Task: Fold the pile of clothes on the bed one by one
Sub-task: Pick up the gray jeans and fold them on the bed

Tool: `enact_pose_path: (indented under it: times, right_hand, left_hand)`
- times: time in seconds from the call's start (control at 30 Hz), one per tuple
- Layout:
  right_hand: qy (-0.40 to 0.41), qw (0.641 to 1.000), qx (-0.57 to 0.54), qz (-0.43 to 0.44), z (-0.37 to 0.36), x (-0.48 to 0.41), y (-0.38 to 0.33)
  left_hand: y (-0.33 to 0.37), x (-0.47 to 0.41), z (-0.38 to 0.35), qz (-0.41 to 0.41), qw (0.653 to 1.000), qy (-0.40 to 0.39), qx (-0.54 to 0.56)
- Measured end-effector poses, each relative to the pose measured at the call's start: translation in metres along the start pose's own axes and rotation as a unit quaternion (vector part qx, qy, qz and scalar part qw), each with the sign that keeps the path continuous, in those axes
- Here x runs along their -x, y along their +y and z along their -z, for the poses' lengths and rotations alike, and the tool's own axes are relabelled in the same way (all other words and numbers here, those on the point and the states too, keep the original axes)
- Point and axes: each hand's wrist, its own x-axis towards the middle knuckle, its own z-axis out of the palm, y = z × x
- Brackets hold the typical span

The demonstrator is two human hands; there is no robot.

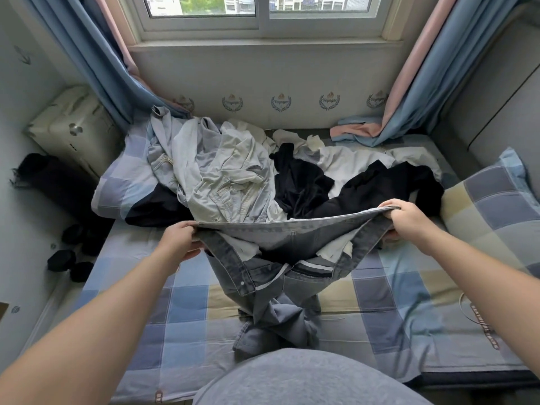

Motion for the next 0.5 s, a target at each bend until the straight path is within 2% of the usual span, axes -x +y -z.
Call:
enact_pose_path:
  times: [0.1, 0.2, 0.27, 0.33, 0.4, 0.5]
  right_hand:
    - [-0.032, 0.998, -0.057, 0.026, 0.008, 0.007, -0.012]
    - [-0.052, 0.993, -0.055, 0.096, 0.019, 0.009, -0.026]
    - [0.002, 0.987, 0.0, 0.163, 0.027, 0.004, -0.04]
    - [0.062, 0.975, 0.026, 0.212, 0.041, -0.005, -0.06]
    - [0.111, 0.962, 0.025, 0.246, 0.056, -0.011, -0.087]
    - [0.167, 0.949, 0.019, 0.268, 0.081, -0.014, -0.138]
  left_hand:
    - [0.011, 0.0, 0.003, -0.007, 0.996, -0.037, 0.08]
    - [0.027, -0.002, 0.008, -0.096, 0.992, -0.019, 0.081]
    - [0.046, 0.004, 0.012, -0.186, 0.982, 0.044, 0.006]
    - [0.074, 0.013, 0.014, -0.272, 0.951, 0.125, -0.075]
    - [0.109, 0.023, 0.018, -0.337, 0.918, 0.187, -0.093]
    - [0.17, 0.036, 0.028, -0.395, 0.886, 0.23, -0.078]
